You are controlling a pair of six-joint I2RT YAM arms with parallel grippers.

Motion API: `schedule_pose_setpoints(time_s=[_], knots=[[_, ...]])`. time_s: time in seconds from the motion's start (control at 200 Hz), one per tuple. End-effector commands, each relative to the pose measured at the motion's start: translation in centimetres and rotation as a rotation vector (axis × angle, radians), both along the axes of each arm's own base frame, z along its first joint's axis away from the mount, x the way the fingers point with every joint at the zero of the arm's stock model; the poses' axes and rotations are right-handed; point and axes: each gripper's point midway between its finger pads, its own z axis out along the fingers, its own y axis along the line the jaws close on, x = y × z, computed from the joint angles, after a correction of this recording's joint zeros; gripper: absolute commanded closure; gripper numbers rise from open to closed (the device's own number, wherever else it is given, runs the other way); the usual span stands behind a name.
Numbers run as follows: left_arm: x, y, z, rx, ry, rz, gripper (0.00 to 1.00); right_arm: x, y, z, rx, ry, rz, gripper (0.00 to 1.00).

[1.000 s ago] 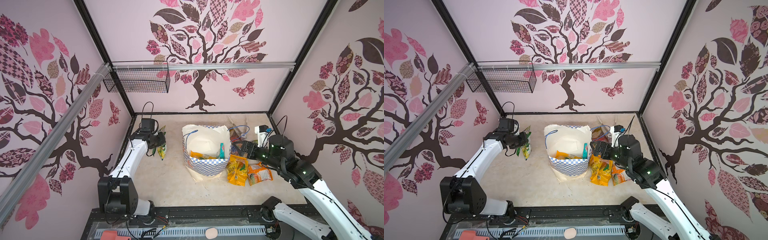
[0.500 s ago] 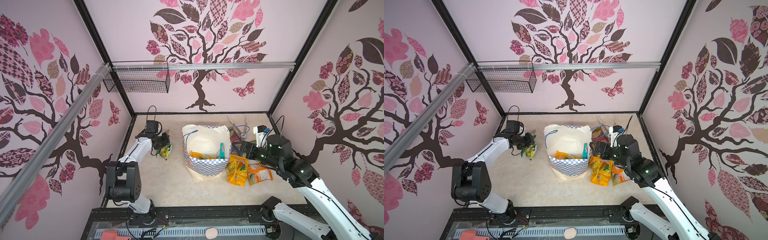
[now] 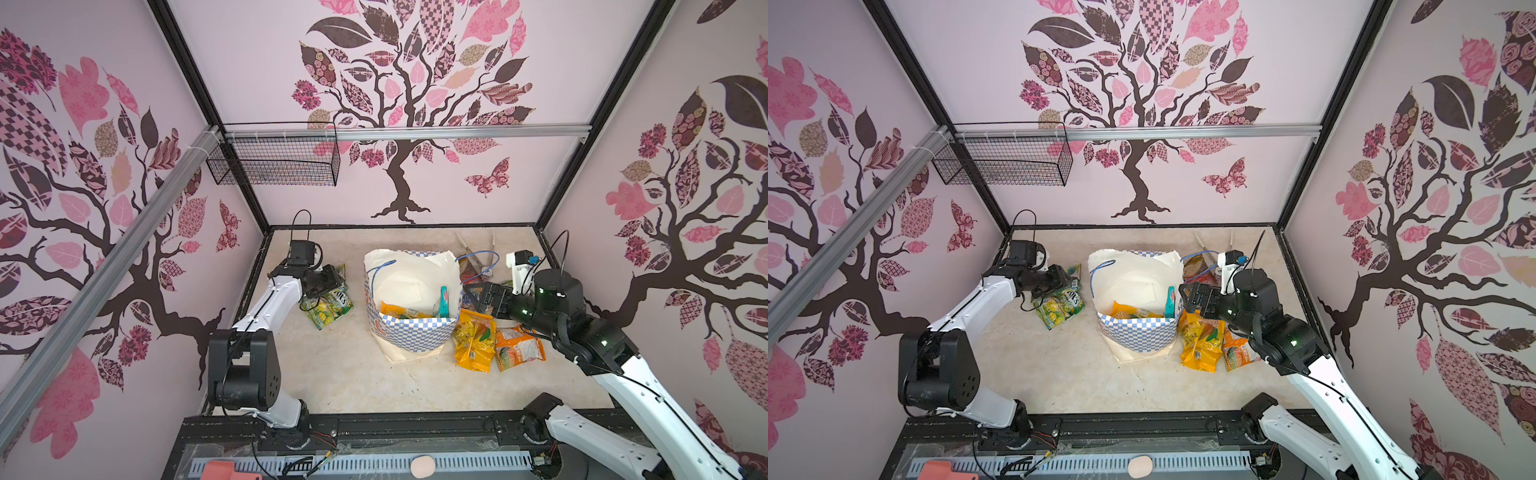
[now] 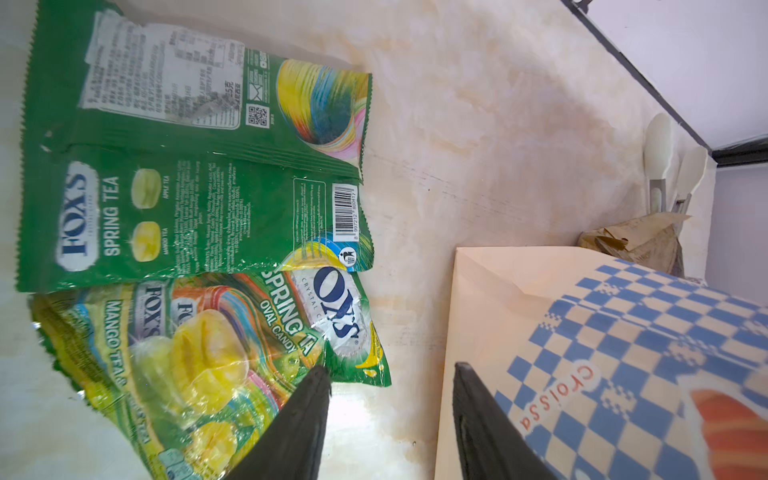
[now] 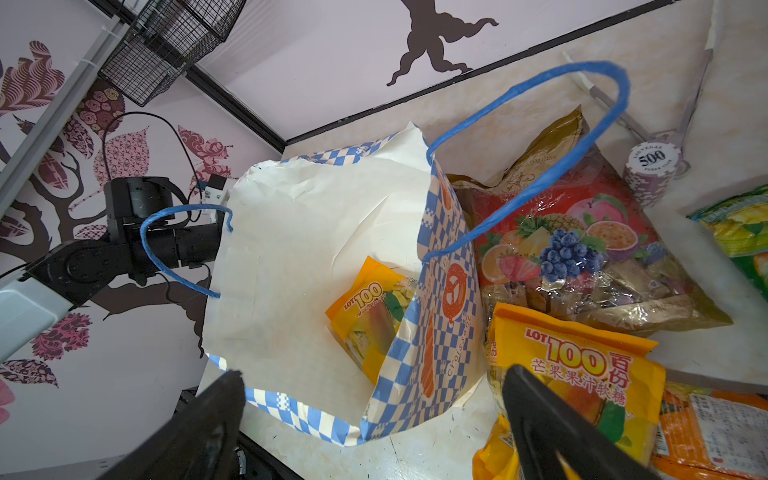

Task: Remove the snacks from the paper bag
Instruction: 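Lower the green Fox's bag onto the table beside the paper bag and release, then move the left gripper back over and into the paper bag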

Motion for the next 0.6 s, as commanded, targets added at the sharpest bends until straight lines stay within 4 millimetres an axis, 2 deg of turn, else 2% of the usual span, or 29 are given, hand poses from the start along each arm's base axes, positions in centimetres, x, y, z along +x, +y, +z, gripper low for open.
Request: schedule_pose_setpoints(time_s=[0.0,0.15,0.26,0.365,0.5,0.595], knots=[[-0.3,-0.1,5.7,0.012,-0.122,-0.012,0.47,-0.1,0.2,0.1,-0.002,-0.013,0.013,0.0],[-1.6,-1.4,12.8,0.023,-0.272,-0.039,0.45,0.1,0.5,0.1,0.001,-0.012,0.021,0.0],[-3.1,-3.3,18.3,0.06,-0.387,-0.097,0.44,0.2,0.7,-0.1,0.001,-0.006,0.027,0.0],[-4.5,-5.0,22.6,0.088,-0.477,-0.144,0.43,0.2,0.8,-0.2,0.005,-0.006,0.033,0.0],[-6.4,-7.7,26.6,0.114,-0.566,-0.216,0.43,0.2,0.9,-0.2,0.007,-0.007,0.035,0.0],[-7.5,-10.4,28.1,0.123,-0.601,-0.286,0.43,0.2,0.9,-0.3,0.005,-0.006,0.037,0.0]])
